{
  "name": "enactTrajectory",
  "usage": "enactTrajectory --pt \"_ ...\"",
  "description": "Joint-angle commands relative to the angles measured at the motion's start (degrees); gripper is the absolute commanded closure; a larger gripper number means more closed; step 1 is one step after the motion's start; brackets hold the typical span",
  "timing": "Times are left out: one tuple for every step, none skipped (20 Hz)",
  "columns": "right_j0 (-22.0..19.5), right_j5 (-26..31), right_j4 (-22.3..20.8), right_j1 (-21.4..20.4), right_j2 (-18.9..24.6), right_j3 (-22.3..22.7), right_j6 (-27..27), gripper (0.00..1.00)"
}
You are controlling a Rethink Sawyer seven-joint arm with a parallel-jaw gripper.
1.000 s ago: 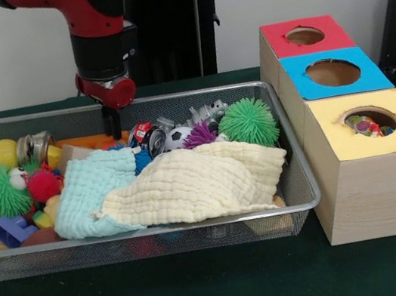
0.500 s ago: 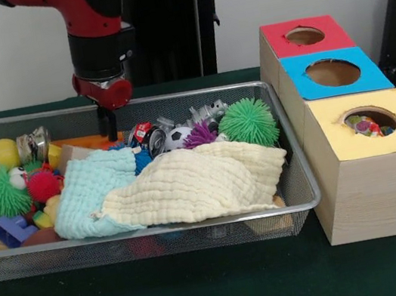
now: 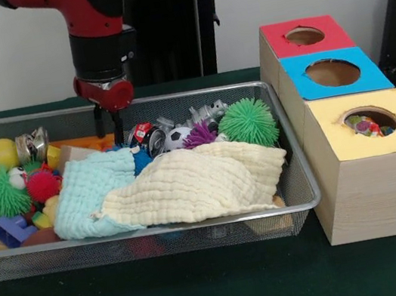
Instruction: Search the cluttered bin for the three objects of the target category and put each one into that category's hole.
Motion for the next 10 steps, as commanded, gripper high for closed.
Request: enactTrajectory --pt "-8.47 -9.32 -4.06 28.2 6.43 -15.27 3.0 0.0" --pt "-8.69 -11.63 -4.65 29.47 6.49 -16.19 3.69 0.0" --pt "-10.29 -11.73 -5.88 30.53 7.78 -16.99 3.66 0.0" --pt "-11.32 -11.92 -6.95 31.29 8.66 -17.6 3.68 0.0" --pt "-11.42 -12.55 -7.28 31.5 8.69 -17.71 4.13 0.0" --pt "-11.19 -12.31 -7.5 31.42 8.53 -17.8 4.44 0.0" --pt "-10.96 -12.06 -7.72 31.35 8.37 -17.89 4.75 1.0" --pt "-10.98 -11.49 -7.92 31.22 8.44 -17.92 4.48 1.0" --pt "-11.01 -10.92 -8.13 31.09 8.52 -17.95 4.2 1.0" --pt "-11.03 -10.35 -8.34 30.97 8.59 -17.98 3.93 1.0"
